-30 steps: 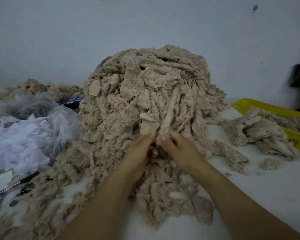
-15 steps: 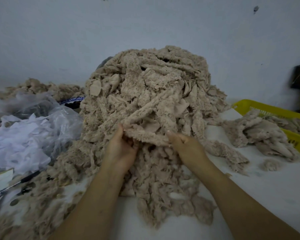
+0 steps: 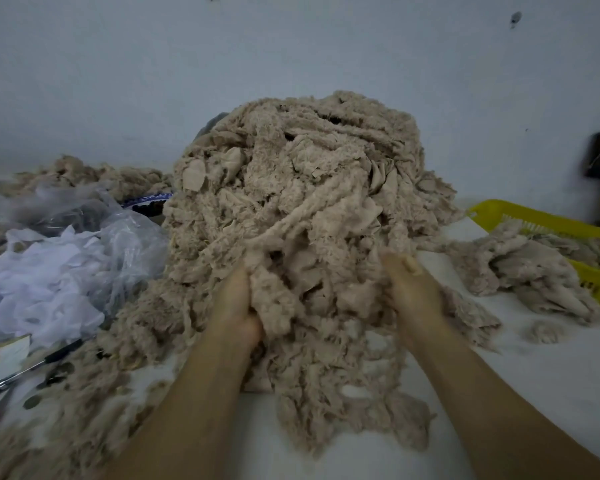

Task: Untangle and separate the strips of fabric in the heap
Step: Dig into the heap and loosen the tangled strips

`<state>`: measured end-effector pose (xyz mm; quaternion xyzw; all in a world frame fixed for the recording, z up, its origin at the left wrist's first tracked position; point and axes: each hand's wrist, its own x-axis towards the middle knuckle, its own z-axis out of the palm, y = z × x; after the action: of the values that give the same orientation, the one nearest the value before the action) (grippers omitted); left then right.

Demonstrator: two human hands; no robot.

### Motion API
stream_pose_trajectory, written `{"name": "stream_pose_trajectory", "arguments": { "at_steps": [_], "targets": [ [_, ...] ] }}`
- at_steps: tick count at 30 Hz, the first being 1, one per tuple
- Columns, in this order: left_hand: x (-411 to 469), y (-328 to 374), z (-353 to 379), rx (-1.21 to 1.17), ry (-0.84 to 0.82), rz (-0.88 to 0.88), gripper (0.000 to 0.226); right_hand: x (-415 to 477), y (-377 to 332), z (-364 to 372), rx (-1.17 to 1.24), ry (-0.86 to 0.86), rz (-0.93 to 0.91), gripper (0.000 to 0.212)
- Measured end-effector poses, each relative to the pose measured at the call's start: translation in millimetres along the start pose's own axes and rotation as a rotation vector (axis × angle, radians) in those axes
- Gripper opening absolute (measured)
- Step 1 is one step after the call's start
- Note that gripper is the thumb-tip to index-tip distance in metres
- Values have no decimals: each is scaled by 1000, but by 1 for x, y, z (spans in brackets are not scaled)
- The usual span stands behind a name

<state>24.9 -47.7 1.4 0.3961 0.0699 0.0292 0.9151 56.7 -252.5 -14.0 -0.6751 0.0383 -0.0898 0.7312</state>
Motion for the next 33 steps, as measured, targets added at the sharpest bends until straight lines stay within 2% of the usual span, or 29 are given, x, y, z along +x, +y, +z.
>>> {"name": "stream_pose_trajectory", "arguments": {
  "at_steps": [2,4,7,11,13,14,16,20,22,24,28,31,33],
  "targets": [
    [-4,-8,7,163,1,-40,30,-11,2,15,-156,-144,-165,38],
    [-5,-11,6,281,-23,-59,22,-20,3,27,-278,-249,-239,43],
    [-10,-17,7,462,-154,-44,23,-28,5,32,-286,-368,-150,43],
    [-21,-26,14,746,-263,-2,23,-24,8,29,-140,-448,-10,47],
    [-26,-29,19,861,-332,-2,24,-24,7,30,-68,-490,33,37],
    [-29,-29,22,878,-358,-23,24,-23,7,30,-51,-492,51,31],
    [-32,-27,26,883,-402,-57,25,-21,4,30,68,-448,121,34],
    [-31,-27,19,986,-518,-133,29,-8,3,21,392,-223,367,33],
    [-33,-25,15,944,-592,-169,26,-2,6,16,462,-136,427,32],
    [-34,-21,17,785,-613,-188,28,0,7,13,504,-109,444,23],
    [-24,-16,17,332,-361,-67,25,0,8,17,495,-108,350,22],
    [-18,-7,12,-4,-340,-72,33,-6,12,25,327,-201,313,21],
    [-16,-5,11,-48,-325,-146,38,-9,15,28,289,-264,324,22]
  ]
}}
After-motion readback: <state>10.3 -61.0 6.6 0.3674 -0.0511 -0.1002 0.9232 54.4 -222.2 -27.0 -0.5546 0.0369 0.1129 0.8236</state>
